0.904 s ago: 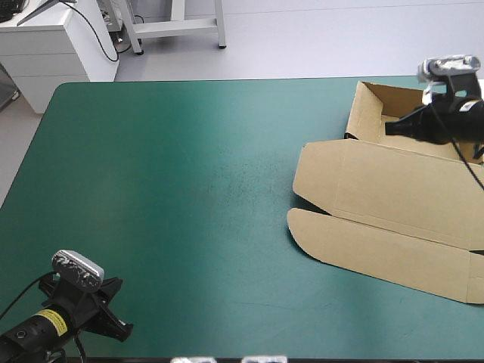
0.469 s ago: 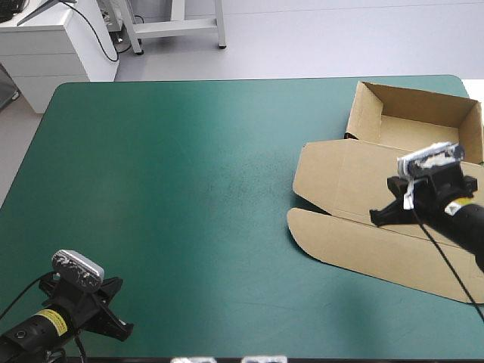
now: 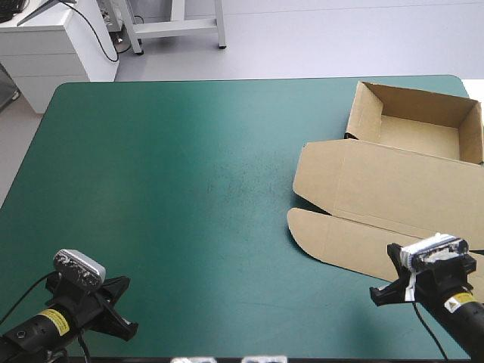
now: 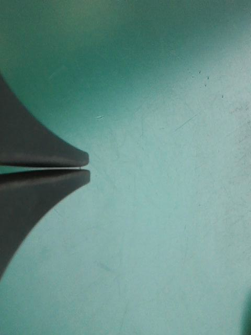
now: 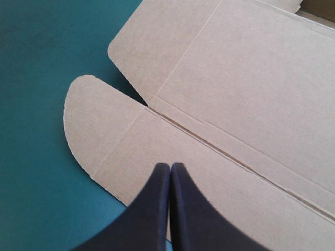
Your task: Fold the box
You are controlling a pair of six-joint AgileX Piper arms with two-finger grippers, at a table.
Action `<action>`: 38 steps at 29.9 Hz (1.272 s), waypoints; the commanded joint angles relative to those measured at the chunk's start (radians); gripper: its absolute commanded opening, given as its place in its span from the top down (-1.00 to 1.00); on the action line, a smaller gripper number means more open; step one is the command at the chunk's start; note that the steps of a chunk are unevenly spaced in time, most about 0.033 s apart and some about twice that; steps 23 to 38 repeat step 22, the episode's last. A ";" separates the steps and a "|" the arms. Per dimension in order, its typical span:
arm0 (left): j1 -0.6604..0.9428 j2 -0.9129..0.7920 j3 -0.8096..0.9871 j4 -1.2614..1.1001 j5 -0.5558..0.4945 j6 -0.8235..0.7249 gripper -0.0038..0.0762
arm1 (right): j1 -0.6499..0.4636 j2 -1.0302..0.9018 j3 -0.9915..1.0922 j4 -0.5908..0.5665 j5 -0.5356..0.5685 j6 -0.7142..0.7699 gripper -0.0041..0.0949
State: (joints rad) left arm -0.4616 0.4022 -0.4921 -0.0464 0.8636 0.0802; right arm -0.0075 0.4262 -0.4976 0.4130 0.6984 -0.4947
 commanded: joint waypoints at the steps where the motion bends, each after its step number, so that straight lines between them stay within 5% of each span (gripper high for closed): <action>1: -0.006 0.009 -0.023 -0.024 -0.083 -0.002 0.92 | 0.000 -0.097 0.010 0.021 -0.071 0.017 0.96; 13: -0.006 -0.022 -0.023 -0.028 -0.118 0.056 0.92 | 0.000 -0.357 0.070 -0.160 -0.052 0.237 0.96; 38: -0.006 -0.103 -0.023 -0.056 -0.123 0.088 0.92 | 0.000 -0.364 0.072 -0.163 -0.048 0.241 0.96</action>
